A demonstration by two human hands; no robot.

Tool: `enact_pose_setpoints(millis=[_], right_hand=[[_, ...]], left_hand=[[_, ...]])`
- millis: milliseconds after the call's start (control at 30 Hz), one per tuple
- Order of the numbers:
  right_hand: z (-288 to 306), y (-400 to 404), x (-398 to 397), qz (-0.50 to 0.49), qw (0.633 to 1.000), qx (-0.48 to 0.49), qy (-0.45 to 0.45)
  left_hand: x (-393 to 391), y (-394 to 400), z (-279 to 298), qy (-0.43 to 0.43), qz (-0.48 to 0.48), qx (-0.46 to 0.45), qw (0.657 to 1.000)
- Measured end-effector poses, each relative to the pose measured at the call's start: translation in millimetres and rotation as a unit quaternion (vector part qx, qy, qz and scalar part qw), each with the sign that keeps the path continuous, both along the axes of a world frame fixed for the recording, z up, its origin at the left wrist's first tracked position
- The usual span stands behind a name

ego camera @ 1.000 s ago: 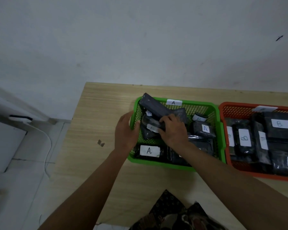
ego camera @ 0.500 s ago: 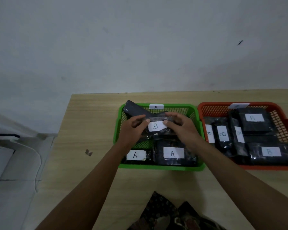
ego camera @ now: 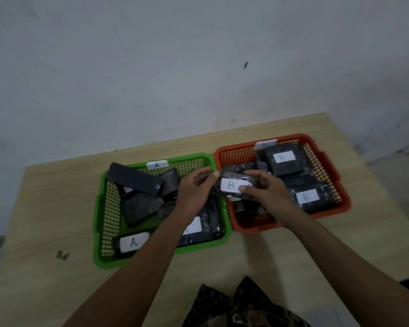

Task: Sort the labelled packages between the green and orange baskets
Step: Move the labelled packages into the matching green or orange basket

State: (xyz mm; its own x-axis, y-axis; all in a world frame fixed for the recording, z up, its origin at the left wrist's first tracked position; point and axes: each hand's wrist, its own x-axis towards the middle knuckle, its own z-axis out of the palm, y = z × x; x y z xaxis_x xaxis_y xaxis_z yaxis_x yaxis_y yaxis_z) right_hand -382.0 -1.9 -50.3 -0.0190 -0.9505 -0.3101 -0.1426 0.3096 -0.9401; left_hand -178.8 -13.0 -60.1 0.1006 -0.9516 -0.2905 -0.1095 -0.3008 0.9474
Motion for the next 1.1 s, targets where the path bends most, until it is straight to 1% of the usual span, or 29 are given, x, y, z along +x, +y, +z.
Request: enact_pose_setpoints(millis=[100, 200, 267, 333, 433, 500, 633, 767, 833, 933, 1000, 1100], right_hand=[[1.7, -18.4, -23.2, -0.051, 0.997, -0.027, 0.058], [1.0, -46.9, -37.5, -0.051, 0.988, -0.059, 0.131], [0.5, -67.7, -42.4, -0.015, 0.982, -0.071, 0.176], [-1.4, -86.6, -43.3, 0.042, 0.973, -0.080, 0.211], [-7.8, -110.1, -36.9, 0.103, 0.966, -0.079, 0.222], [-13.6, -123.2, -32.0, 0.137, 0.963, -0.073, 0.219], [-25.8, -139.6, -40.9, 0.174, 0.961, -0.041, 0.210], [-36.4, -145.9, -47.9, 0.245, 0.942, -0.015, 0.231], [-39.0, -147.6, -46.8, 0.261, 0.933, -0.023, 0.247], [-43.4, -146.0, -45.8, 0.275, 0.914, -0.064, 0.292], [-48.2, -138.1, -46.1, 0.280, 0.907, -0.085, 0.302], [-55.7, -125.7, -46.4, 0.296, 0.896, -0.088, 0.320]], left_hand=[[-25.4, -12.7, -4.6, -0.117, 0.006, -0.020, 0.993], [-45.2, -22.1, -11.0, -0.179, 0.008, -0.029, 0.983], [-53.8, -25.8, -18.6, -0.211, -0.005, -0.030, 0.977], [-59.1, -24.6, -25.6, -0.240, -0.014, -0.044, 0.970], [-63.1, -24.0, -32.8, -0.274, -0.011, -0.049, 0.960], [-63.8, -25.1, -34.6, -0.283, -0.007, -0.058, 0.957], [-62.8, -25.9, -33.6, -0.287, -0.009, -0.070, 0.955], [-62.7, -27.9, -33.4, -0.309, -0.007, -0.070, 0.948], [-62.9, -29.7, -33.3, -0.323, -0.015, -0.067, 0.944], [-62.6, -29.1, -31.5, -0.323, -0.011, -0.074, 0.943], [-61.7, -28.1, -31.4, -0.327, -0.009, -0.073, 0.942], [-61.2, -28.3, -32.4, -0.331, -0.002, -0.073, 0.941]])
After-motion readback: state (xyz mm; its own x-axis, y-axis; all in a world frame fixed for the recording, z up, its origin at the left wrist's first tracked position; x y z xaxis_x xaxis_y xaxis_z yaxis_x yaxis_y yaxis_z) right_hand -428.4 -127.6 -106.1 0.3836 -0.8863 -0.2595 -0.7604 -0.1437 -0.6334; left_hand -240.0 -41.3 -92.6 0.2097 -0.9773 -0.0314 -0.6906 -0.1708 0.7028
